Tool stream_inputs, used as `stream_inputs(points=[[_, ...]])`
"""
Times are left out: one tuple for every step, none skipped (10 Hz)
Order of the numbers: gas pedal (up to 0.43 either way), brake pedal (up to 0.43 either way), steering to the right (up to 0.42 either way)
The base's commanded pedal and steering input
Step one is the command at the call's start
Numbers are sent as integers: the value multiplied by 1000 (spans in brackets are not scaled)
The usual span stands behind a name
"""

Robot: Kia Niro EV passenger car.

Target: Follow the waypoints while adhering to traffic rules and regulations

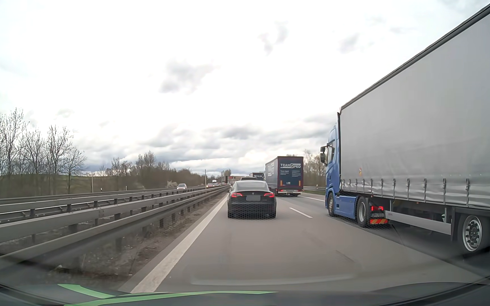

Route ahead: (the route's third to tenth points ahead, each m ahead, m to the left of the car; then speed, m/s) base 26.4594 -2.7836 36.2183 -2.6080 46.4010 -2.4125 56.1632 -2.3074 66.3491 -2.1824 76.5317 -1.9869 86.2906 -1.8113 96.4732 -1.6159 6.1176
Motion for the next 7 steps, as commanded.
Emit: stream_inputs(points=[[87,0,-4],[87,0,-4],[87,0,-4],[87,0,-4],[98,0,-4],[98,0,-4],[98,0,-4]])
